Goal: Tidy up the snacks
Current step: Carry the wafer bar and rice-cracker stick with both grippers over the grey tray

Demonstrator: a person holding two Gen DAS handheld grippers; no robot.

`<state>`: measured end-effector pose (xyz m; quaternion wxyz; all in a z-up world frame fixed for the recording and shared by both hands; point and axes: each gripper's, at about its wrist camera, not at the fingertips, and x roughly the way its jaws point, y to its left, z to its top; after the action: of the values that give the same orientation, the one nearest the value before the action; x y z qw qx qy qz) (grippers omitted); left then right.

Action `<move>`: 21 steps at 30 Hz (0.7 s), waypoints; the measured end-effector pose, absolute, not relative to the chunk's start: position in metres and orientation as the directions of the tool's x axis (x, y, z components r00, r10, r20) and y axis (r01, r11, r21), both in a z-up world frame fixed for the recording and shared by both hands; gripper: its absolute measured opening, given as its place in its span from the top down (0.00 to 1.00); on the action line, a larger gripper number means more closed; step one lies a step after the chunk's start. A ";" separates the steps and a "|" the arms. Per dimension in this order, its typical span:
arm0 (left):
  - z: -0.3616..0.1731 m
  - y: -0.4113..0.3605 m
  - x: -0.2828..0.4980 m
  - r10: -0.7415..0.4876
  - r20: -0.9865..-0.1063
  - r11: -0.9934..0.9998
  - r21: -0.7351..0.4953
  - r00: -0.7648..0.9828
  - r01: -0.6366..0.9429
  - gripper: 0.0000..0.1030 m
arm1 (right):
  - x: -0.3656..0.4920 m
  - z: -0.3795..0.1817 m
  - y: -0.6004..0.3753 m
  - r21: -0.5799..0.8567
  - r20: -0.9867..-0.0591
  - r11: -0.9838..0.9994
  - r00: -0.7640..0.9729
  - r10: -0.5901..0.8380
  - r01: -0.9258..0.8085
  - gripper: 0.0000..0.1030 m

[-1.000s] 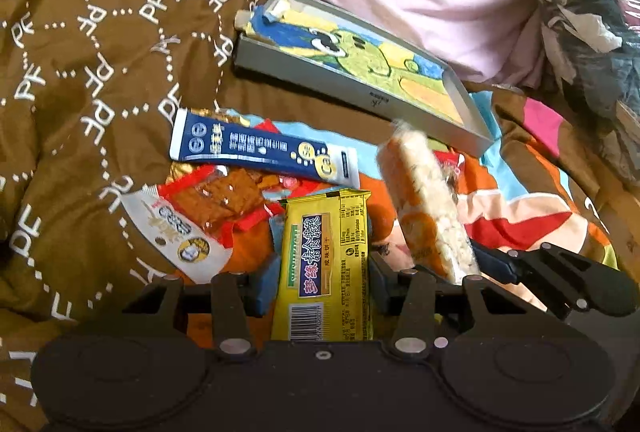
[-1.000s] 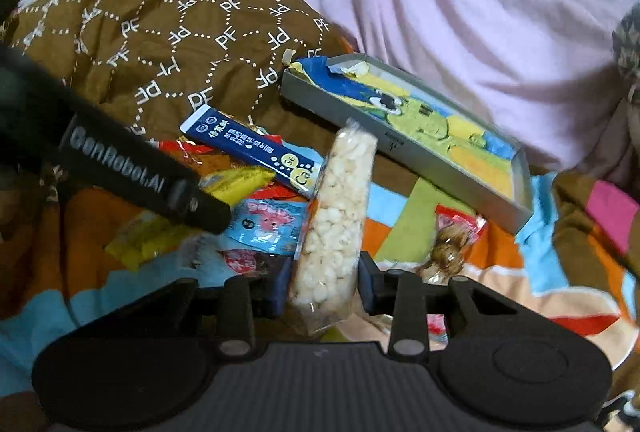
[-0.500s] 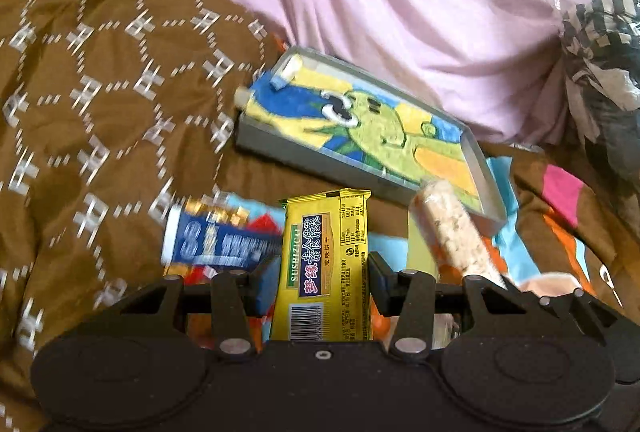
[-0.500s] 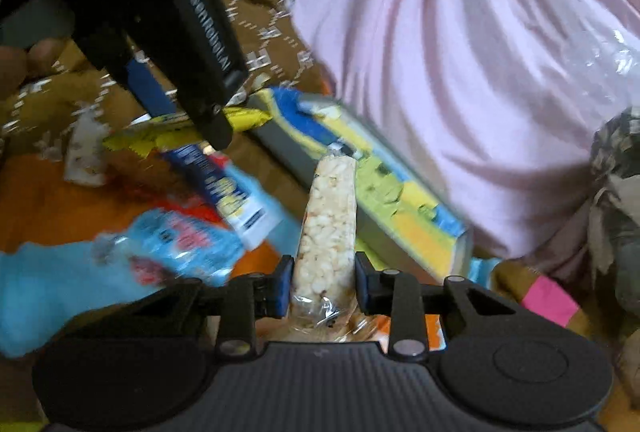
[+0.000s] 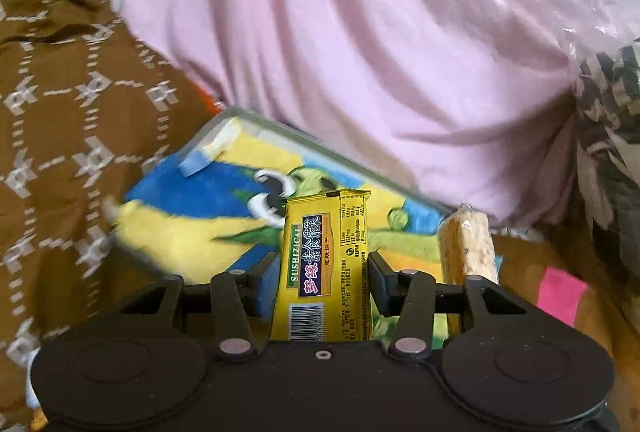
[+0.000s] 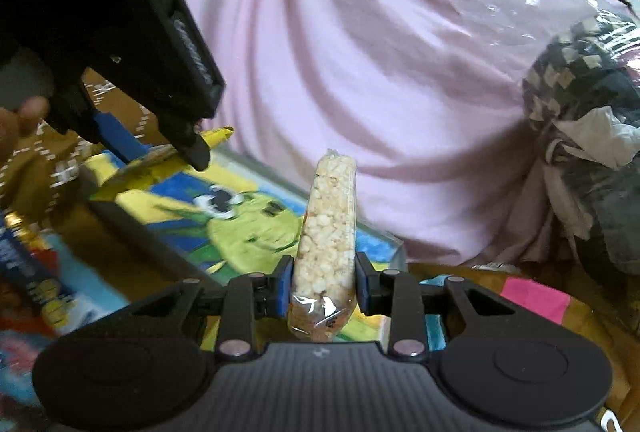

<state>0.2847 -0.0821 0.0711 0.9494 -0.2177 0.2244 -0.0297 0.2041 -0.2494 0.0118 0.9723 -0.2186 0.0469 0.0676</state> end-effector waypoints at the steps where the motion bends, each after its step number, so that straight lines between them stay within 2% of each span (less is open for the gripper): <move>1: 0.071 -0.087 0.293 -0.155 -0.407 0.904 -0.425 0.900 -0.036 0.53 | 0.210 0.011 -0.252 -0.409 -0.118 0.901 0.987 0.106 -0.146 0.67; 5: 0.062 -0.104 0.320 -0.160 -0.402 0.905 -0.425 0.902 -0.029 0.53 | 0.235 0.009 -0.262 -0.329 -0.141 0.935 0.986 0.091 -0.134 0.67; 14: 0.030 -0.118 0.356 -0.134 -0.477 0.908 -0.410 0.868 -0.085 0.53 | 0.262 -0.009 -0.275 -0.201 -0.254 0.968 0.962 0.099 -0.152 0.67; 21: 0.017 -0.119 0.366 -0.117 -0.513 0.911 -0.396 0.851 -0.113 0.52 | 0.269 -0.010 -0.278 -0.158 -0.278 0.974 0.954 0.114 -0.163 0.66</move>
<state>0.3663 -0.1188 0.0167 0.9385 -0.2109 0.2734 -0.0010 0.2688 -0.2779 -0.0101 0.9843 -0.0900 0.1349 0.0703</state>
